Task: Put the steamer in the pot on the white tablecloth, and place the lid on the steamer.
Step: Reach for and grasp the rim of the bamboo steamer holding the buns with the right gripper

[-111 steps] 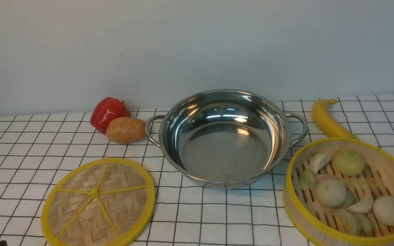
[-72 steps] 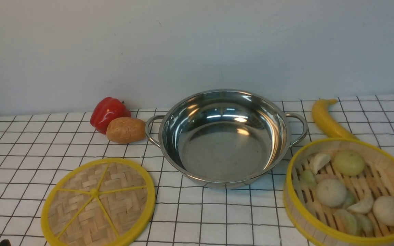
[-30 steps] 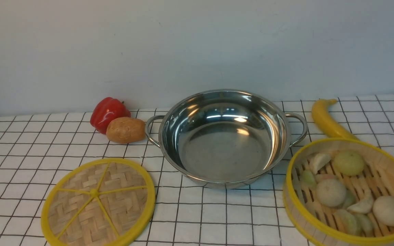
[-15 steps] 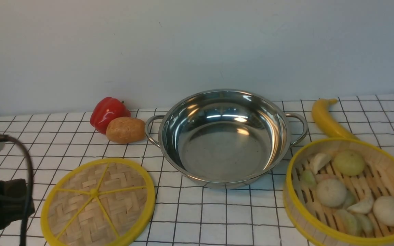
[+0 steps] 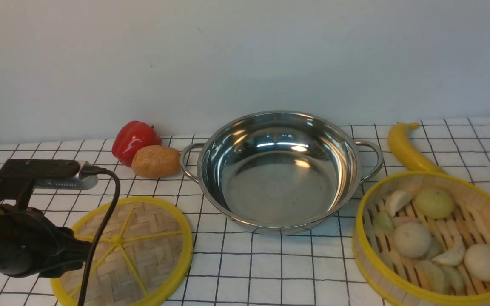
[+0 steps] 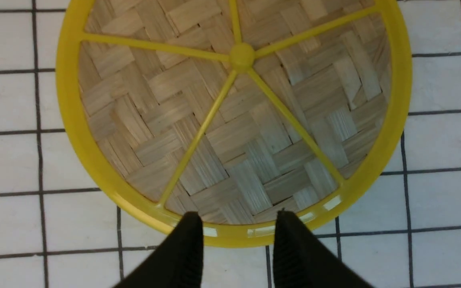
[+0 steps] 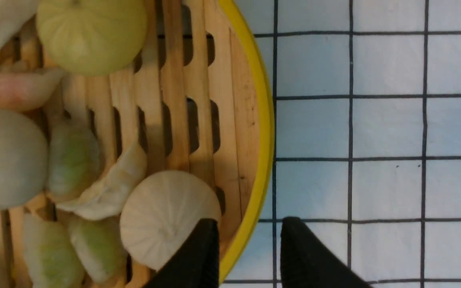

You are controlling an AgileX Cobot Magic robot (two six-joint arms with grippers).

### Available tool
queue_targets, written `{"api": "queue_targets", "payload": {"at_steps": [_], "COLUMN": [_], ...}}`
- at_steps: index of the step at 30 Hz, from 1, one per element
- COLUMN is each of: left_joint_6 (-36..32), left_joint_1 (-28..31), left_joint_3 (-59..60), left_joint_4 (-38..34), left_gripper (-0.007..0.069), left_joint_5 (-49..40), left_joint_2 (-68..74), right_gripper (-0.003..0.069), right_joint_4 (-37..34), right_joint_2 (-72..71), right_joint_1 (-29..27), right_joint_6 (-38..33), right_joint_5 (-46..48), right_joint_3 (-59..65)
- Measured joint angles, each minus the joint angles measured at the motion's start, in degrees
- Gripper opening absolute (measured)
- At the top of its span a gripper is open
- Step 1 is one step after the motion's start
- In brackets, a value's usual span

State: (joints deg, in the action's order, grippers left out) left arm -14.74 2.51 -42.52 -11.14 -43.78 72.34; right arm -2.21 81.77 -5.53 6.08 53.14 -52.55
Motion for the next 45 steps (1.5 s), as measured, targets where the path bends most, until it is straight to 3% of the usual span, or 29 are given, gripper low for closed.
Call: {"api": "queue_targets", "payload": {"at_steps": [10, 34, 38, 42, 45], "left_joint_6": [0.00, 0.00, 0.00, 0.00, -0.05], "left_joint_1": [0.00, 0.00, 0.00, 0.00, 0.00], "left_joint_3": [0.00, 0.00, 0.00, 0.00, 0.00], "left_joint_4": [-0.19, -1.69, -1.75, -1.74, -1.74], "left_gripper": [0.0243, 0.0243, 0.0243, 0.0243, 0.0243], "left_joint_5": [0.51, 1.94, 1.94, 1.94, 1.94], "left_joint_2": [0.45, 0.45, 0.45, 0.45, 0.45], "right_gripper": [0.0243, 0.0242, 0.0191, 0.0067, 0.0061], "right_joint_4": [-5.88, -6.66, -6.66, -5.97, -4.24], "right_joint_2": [4.42, 16.46, 17.15, 17.15, 17.15], "right_joint_1": [-2.74, -2.74, -2.74, -2.74, -2.74], "right_joint_6": [-6.08, -6.56, -6.56, -6.08, -6.53], "right_joint_5": [-5.38, -8.07, -8.33, -8.16, -6.66], "right_joint_3": [-0.05, -1.42, -1.42, -1.53, -1.71]}}
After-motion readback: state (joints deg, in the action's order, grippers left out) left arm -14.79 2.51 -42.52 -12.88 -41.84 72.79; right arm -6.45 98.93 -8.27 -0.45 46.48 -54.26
